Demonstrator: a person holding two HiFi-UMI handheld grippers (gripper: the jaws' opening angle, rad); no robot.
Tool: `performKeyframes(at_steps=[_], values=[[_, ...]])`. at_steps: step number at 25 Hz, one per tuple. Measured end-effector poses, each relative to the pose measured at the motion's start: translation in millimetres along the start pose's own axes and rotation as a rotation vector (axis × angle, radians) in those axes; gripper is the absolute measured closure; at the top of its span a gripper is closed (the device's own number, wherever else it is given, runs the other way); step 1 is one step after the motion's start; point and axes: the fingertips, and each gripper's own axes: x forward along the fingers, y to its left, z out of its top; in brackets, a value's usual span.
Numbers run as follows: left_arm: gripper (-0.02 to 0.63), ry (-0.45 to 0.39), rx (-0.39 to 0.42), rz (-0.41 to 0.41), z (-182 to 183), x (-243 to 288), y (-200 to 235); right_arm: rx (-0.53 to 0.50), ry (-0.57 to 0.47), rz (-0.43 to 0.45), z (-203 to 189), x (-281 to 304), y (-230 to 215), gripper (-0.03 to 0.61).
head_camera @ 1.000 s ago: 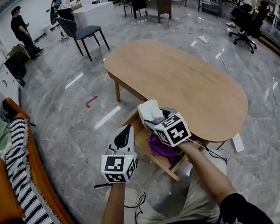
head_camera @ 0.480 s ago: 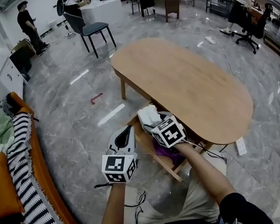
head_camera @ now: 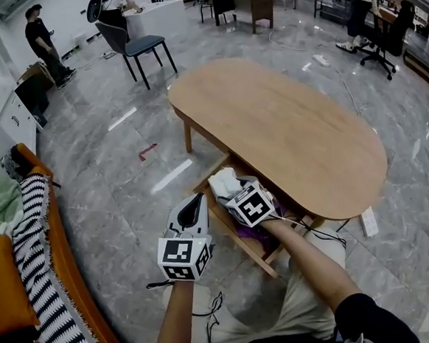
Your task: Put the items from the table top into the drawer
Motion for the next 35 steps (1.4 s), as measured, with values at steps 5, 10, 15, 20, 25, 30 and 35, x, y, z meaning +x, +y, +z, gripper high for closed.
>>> performKeyframes(at_steps=[5, 10, 15, 20, 25, 30, 35], values=[[0.609, -0.002, -0.004, 0.01, 0.2, -2.8, 0.9, 0.014, 0.032, -0.002, -14.9, 9.0, -4.7, 0.255], [0.609, -0.008, -0.008, 0.017, 1.6, -3.3, 2.6, 0.018, 0.053, 0.003, -25.9, 17.9, -6.7, 0.255], [0.609, -0.01, -0.01, 0.017, 1.5, -2.2, 3.9, 0.028, 0.06, 0.028, -33.6, 23.8, -5.7, 0.255], [0.609, -0.012, -0.011, 0.012, 2.7, -2.2, 2.7, 0.037, 0.091, 0.058, -42.5, 25.4, 1.4, 0.253], [0.609, -0.013, -0.012, 0.011, 3.5, -0.4, 1.0, -0.02, 0.082, 0.026, -36.5, 19.5, -3.9, 0.249], [0.609, -0.013, -0.012, 0.01, 3.6, -0.3, -0.2, 0.01, 0.105, 0.059, -43.1, 18.8, 1.9, 0.247], [0.609, -0.013, -0.014, 0.01, 5.6, -1.9, 1.0, -0.028, 0.089, 0.033, -34.9, 13.0, 1.1, 0.231]])
